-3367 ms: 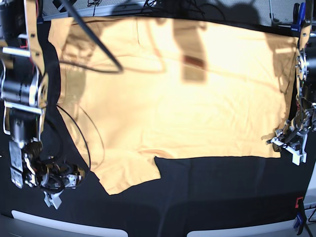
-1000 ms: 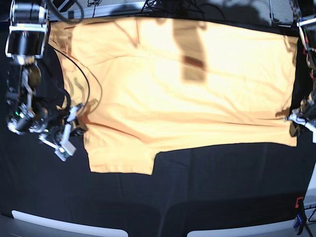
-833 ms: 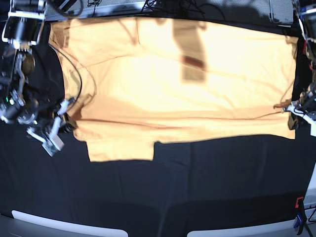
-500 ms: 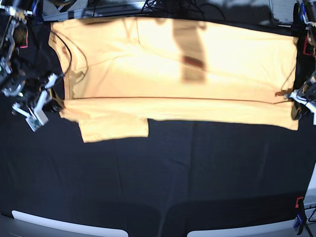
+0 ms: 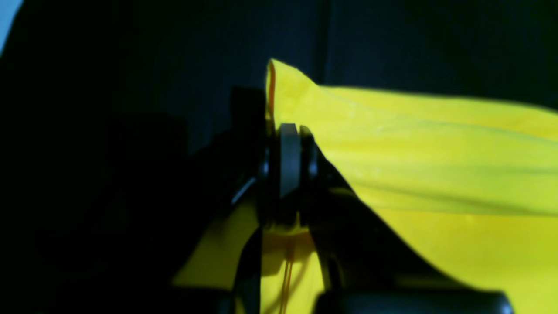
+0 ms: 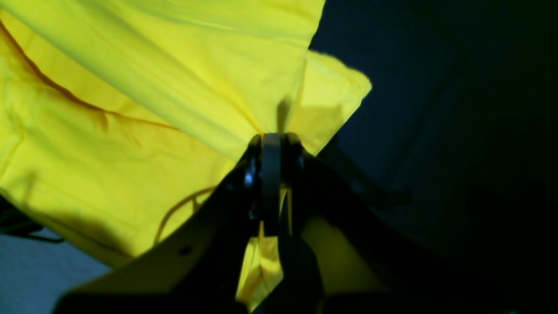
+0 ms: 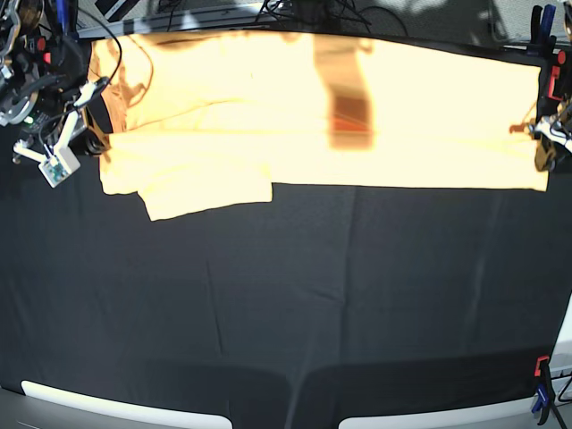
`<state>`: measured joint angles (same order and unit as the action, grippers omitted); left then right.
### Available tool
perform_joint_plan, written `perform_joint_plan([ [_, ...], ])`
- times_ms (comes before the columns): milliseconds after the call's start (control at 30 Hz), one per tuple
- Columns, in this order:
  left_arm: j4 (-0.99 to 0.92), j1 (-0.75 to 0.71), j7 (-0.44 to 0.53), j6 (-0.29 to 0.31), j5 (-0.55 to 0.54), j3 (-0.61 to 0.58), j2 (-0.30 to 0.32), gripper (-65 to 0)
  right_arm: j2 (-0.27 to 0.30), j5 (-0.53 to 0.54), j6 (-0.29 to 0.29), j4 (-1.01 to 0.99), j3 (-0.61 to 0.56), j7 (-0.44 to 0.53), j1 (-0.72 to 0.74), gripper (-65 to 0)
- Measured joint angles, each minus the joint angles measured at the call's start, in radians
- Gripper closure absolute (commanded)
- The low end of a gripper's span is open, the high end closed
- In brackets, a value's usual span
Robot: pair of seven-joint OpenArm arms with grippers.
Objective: Layout the t-shirt on the table in an organized manner, then fold the t-shirt properly
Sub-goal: 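Lift the shirt's side edges with both grippers and fold them over toward the collar, then release the folded edge and move the right gripper to the strip's end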
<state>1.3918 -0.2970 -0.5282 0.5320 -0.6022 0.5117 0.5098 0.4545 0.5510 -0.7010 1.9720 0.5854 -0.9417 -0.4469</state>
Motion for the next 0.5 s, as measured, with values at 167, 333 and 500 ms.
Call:
perform_joint_plan([
  [167,0.0,-0.023,-0.003,0.0,0.014,0.0,0.0,0.0,0.0,0.001,0.0,0.0,0.0,-0.014,-0.002,0.0],
  [333,0.0,-0.024,-0.004,0.0,0.041,0.0,0.0,0.0,0.0,0.001,0.0,0.0,0.0,-0.029,-0.002,0.0],
  [500,0.0,-0.024,-0.004,-0.008,0.049,0.0,0.0,-24.8,0.002,-0.004,0.0,0.0,0.0,-0.063,-0.003,-22.7],
])
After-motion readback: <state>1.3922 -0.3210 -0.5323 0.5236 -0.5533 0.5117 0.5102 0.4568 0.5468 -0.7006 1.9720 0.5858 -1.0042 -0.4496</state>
